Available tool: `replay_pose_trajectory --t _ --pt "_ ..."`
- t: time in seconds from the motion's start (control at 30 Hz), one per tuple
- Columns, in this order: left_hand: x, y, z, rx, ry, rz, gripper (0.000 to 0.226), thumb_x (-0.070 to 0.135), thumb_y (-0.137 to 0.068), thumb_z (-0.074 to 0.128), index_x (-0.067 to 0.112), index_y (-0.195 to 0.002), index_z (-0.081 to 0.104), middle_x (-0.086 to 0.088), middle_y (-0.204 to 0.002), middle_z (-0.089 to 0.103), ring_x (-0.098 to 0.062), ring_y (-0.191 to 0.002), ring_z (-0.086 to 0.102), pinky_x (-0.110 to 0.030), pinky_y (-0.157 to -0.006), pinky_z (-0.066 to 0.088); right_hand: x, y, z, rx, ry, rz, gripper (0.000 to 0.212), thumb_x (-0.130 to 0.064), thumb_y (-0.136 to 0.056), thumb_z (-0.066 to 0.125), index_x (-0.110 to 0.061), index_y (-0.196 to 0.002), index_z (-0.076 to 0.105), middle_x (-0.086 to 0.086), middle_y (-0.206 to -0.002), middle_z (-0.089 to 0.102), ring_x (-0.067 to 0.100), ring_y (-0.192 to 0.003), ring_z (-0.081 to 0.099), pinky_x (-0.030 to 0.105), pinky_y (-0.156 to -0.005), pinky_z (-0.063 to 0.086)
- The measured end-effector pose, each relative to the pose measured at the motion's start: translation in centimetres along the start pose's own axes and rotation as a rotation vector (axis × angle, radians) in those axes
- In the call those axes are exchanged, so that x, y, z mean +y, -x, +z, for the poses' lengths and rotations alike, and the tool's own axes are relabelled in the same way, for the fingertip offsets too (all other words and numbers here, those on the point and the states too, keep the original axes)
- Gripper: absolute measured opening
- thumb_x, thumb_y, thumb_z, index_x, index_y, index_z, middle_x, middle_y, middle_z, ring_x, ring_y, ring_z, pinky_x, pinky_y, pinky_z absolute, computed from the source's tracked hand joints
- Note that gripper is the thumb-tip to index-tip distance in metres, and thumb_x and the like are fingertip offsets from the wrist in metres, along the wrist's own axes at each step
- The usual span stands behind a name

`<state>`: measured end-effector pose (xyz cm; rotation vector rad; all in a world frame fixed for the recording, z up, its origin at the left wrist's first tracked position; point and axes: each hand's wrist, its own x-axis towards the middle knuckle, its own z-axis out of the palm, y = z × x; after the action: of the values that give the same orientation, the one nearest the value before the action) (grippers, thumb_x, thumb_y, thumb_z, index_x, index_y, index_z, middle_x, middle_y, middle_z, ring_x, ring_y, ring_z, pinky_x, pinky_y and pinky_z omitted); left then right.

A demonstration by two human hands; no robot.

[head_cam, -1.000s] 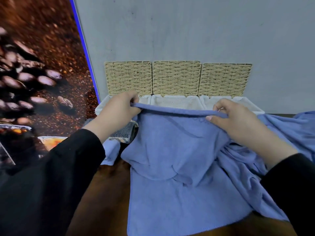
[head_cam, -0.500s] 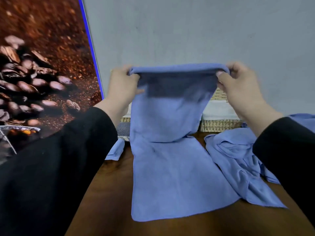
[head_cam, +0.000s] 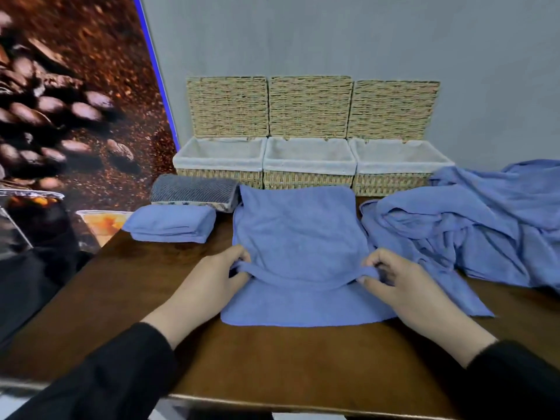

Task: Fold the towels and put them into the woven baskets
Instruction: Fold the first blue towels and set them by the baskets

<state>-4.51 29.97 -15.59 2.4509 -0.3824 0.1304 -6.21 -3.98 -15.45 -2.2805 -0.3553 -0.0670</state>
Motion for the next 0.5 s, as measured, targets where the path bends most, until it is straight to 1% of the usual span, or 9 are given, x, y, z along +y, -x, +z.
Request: replay_pose_trajectory --t 0.07,0.13,0.2,0.23,0.3,0.33,0.4,0.47,0.5 --pt "-0.9 -0.9 -0.4 -0.024 -0.027 -0.004 0.018 0.014 -0.098 0.058 0.024 -0.085 0.052 0.007 -0.068 0.05 -0.011 -0.057 0.044 -0.023 -0.054 0.031 -0.5 -0.1 0.2 -0.043 -0.013 0.007 0.016 -0.035 -0.095 0.066 -0.023 -0.089 0.057 0.008 -0.082 0.059 0.033 -0.078 0.059 0.054 -0.072 0.048" --pt "-1.4 -1.6 -1.0 -0.03 -0.036 0.002 0.02 0.013 -0.098 0.059 0.027 -0.084 0.056 0.008 -0.071 0.054 -0.011 -0.063 0.05 -0.026 -0.059 0.036 -1.2 -0.3 0.3 -0.071 0.001 -0.002 0.015 -0.026 -0.095 0.065 -0.027 -0.085 0.054 0.001 -0.089 0.064 0.028 -0.084 0.062 0.055 -0.079 0.051" --pt "-1.4 -1.7 -1.9 0.085 -0.08 0.048 0.017 0.008 -0.094 0.065 0.023 -0.086 0.064 0.01 -0.088 0.059 -0.01 -0.079 0.056 -0.029 -0.072 0.043 -2.0 -0.6 -0.4 0.051 0.014 -0.044 0.03 -0.009 -0.092 0.064 -0.032 -0.082 0.05 -0.007 -0.099 0.066 0.021 -0.094 0.065 0.05 -0.085 0.053" --pt "-1.1 -1.4 -2.4 0.171 -0.101 0.079 0.013 0.007 -0.091 0.069 0.019 -0.086 0.066 0.008 -0.097 0.059 -0.011 -0.085 0.056 -0.026 -0.076 0.043 -2.3 -0.7 -1.1 0.148 0.028 -0.066 0.037 -0.002 -0.09 0.063 -0.034 -0.081 0.048 -0.009 -0.1 0.065 0.019 -0.095 0.064 0.047 -0.083 0.053" --pt "-0.1 0.0 -3.1 0.264 -0.088 0.153 0.013 0.008 -0.086 0.075 0.015 -0.082 0.066 0.007 -0.103 0.056 -0.01 -0.088 0.055 -0.017 -0.076 0.04 -2.5 -0.1 -2.5 0.25 0.104 -0.102 0.038 0.0 -0.088 0.064 -0.034 -0.083 0.047 -0.006 -0.096 0.063 0.02 -0.081 0.06 0.043 -0.074 0.05" --pt "0.2 1.0 -3.2 0.24 -0.067 0.187 0.015 0.008 -0.085 0.077 0.016 -0.081 0.065 0.009 -0.104 0.057 -0.009 -0.091 0.056 -0.014 -0.076 0.039 -2.4 0.6 -2.9 0.218 0.169 -0.131 0.036 0.001 -0.088 0.065 -0.031 -0.083 0.048 -0.005 -0.093 0.061 0.018 -0.073 0.054 0.039 -0.07 0.048" --pt "0.0 2.8 -2.8 0.08 -0.023 0.216 0.023 0.003 -0.084 0.077 0.022 -0.084 0.063 0.014 -0.108 0.06 -0.005 -0.104 0.059 -0.015 -0.082 0.043 -1.6 2.1 -2.4 0.066 0.291 -0.214 0.039 0.007 -0.084 0.066 -0.028 -0.083 0.049 -0.008 -0.09 0.057 0.011 -0.073 0.05 0.024 -0.066 0.042" --pt "-0.8 4.1 -2.2 -0.078 0.011 0.176 0.029 0.004 -0.086 0.074 0.029 -0.085 0.061 0.019 -0.114 0.063 -0.001 -0.116 0.059 -0.027 -0.093 0.048 0.1 3.3 -1.1 -0.04 0.352 -0.265 0.045 0.013 -0.08 0.069 -0.029 -0.084 0.053 -0.018 -0.092 0.053 0.0 -0.083 0.052 0.011 -0.076 0.038" --pt "-1.2 4.5 -2.0 -0.112 0.014 0.158 0.027 0.009 -0.088 0.074 0.032 -0.085 0.06 0.021 -0.119 0.064 0.002 -0.12 0.058 -0.03 -0.097 0.048 0.8 3.6 -0.8 -0.048 0.361 -0.277 0.045 0.013 -0.079 0.07 -0.029 -0.084 0.056 -0.021 -0.094 0.053 -0.003 -0.088 0.052 0.009 -0.081 0.037"
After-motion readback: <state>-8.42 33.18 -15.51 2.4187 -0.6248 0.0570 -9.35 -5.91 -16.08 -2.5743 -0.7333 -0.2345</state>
